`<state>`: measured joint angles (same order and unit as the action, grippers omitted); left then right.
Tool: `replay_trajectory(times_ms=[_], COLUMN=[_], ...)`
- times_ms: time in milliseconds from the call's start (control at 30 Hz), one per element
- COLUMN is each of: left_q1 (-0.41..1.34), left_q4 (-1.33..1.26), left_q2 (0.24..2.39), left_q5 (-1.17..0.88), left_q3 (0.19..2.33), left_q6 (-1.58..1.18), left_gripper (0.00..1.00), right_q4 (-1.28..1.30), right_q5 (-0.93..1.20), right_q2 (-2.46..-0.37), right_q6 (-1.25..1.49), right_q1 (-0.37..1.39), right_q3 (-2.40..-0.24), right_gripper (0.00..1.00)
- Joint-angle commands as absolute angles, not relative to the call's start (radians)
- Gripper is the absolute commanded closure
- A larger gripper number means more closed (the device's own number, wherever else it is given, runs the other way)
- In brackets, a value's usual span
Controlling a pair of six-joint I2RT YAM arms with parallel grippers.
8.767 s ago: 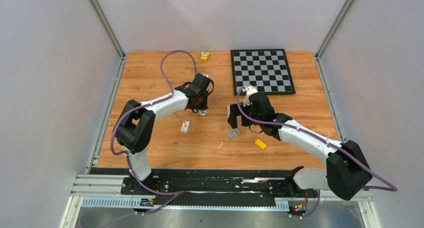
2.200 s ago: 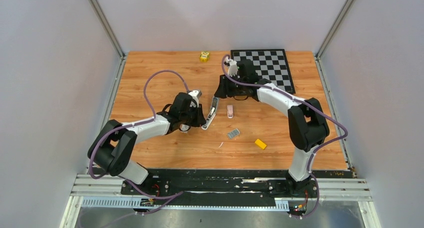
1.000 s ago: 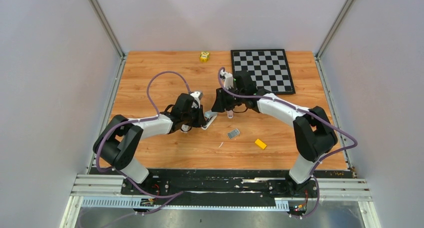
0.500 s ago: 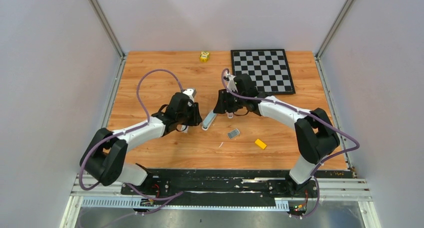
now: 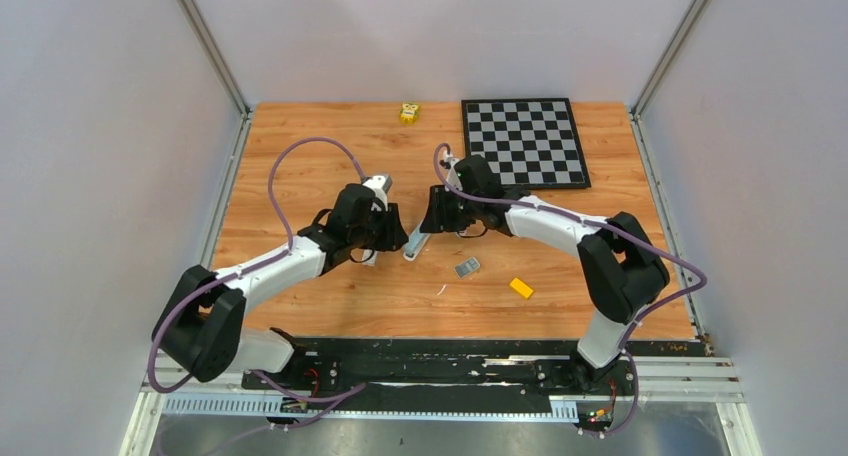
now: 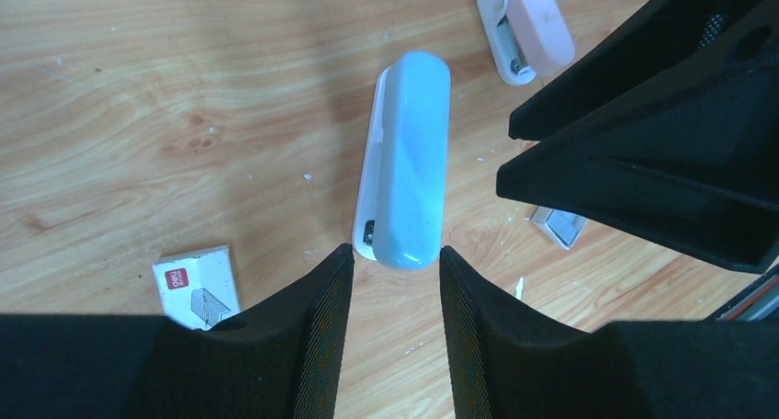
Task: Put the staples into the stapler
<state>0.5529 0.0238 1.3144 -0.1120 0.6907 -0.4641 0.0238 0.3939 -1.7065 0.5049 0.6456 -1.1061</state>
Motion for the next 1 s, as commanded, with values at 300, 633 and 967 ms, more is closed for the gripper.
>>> replay_trajectory(times_ms=[300,633,967], left_q1=[0.551,0.550,0.551], left_q4=[-0.059,-0.025,-0.020], left_q2=[1.444,1.465,1.493], left_q5=[-0.181,-0.138,-0.114], left_q3=[0.675,0.657,0.635], left_q6=[-0.444,-0.436,-0.443], left_gripper=[0.63,0.70,0.71], right_q4=[0.054,0.090,0.096], right_q5=[0.336,0.315,0.304], right_q2=[-1.808,-1.854,-1.878], right_q6=[0.568,0.552,0.542], right_q1=[0.681,0.689,0.691], right_q3=[-1.166,-1.166,-1.160], right_gripper=[0.55,0.55,0.55])
